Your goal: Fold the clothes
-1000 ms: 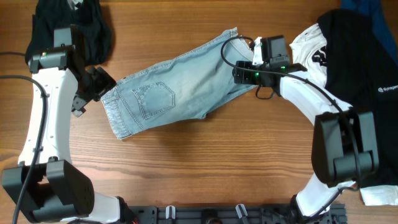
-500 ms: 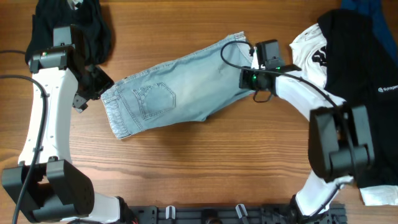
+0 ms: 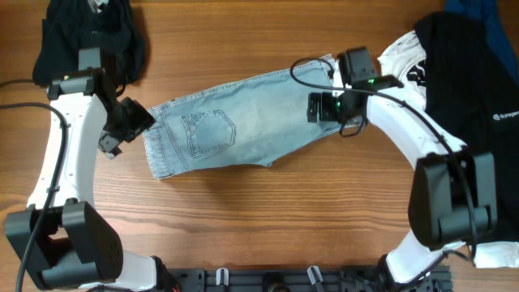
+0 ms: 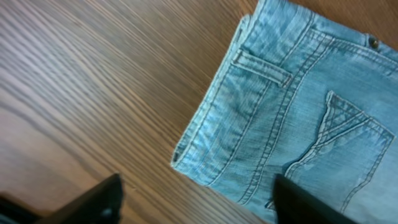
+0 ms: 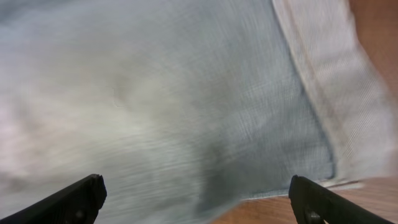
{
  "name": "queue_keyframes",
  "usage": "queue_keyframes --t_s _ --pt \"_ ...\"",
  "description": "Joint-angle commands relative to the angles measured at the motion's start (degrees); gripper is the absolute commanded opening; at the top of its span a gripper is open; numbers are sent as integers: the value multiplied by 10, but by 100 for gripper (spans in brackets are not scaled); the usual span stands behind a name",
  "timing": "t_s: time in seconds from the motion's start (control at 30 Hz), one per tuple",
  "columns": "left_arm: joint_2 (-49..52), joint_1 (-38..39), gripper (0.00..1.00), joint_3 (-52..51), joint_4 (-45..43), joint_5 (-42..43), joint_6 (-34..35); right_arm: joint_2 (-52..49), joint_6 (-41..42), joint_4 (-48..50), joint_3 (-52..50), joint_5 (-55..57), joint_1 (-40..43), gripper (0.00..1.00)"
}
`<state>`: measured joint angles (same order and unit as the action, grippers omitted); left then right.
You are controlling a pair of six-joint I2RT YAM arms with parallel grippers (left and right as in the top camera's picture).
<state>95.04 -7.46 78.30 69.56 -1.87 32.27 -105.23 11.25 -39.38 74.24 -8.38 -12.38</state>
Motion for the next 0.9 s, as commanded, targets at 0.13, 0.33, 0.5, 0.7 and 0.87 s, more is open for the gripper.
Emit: queue_keyframes --t_s 0.13,0.33,0.5,0.7,0.87 --pt "5 2 86 -94 -83 66 14 44 -105 11 49 -18 2 100" --pt "5 2 87 -146 -124 72 7 39 -130 64 48 31 1 99" --pt "5 2 89 -146 -141 95 -100 -12 -158 76 48 34 1 100" --pt "5 0 90 -150 -161 153 -174 -25 -158 105 48 35 1 100" --pt "5 -92 92 -182 -175 164 -196 -49 -156 125 48 35 3 100"
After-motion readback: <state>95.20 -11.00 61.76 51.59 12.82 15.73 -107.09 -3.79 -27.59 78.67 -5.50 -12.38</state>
